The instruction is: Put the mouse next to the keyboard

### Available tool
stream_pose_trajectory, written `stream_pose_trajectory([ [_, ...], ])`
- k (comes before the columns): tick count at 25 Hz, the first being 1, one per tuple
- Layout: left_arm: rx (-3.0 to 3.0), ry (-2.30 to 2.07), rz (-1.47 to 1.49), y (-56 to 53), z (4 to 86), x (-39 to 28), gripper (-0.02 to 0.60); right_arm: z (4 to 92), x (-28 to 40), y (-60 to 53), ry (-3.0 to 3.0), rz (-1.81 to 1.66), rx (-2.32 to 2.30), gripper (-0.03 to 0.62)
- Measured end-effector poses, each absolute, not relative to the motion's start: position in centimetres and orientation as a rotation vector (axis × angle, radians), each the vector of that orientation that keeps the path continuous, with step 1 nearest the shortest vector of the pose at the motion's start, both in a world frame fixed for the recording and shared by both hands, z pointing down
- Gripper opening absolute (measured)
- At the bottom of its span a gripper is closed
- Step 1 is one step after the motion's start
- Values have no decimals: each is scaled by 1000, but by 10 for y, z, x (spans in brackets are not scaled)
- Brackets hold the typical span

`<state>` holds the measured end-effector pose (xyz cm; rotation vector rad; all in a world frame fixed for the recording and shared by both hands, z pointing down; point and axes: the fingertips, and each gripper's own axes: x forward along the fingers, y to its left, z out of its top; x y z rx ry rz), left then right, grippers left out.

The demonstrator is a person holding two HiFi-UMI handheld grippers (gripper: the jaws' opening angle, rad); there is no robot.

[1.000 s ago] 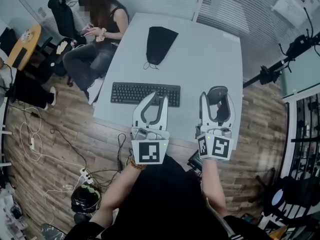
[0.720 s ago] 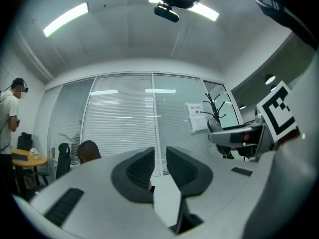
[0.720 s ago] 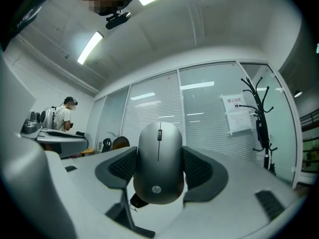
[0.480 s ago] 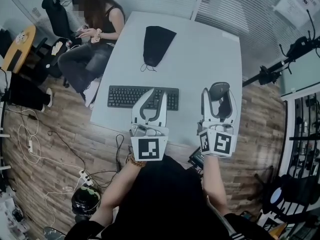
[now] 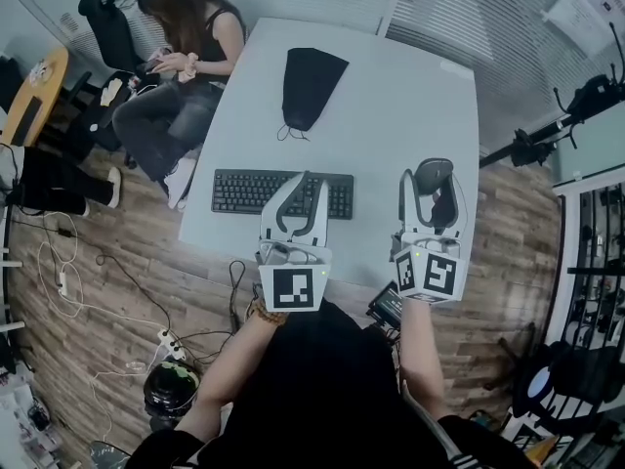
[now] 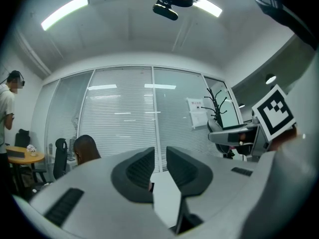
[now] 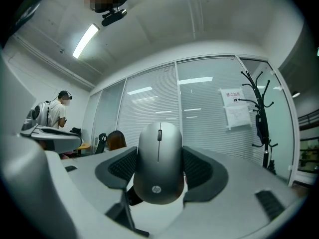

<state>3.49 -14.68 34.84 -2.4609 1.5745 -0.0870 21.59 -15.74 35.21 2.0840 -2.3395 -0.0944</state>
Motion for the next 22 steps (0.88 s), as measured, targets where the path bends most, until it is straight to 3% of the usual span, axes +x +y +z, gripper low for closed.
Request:
stream_pose_trajectory([
  [22,-2484,1615,-151,-163,373,24,78,406,222,-192,-2291,63,2046,285],
])
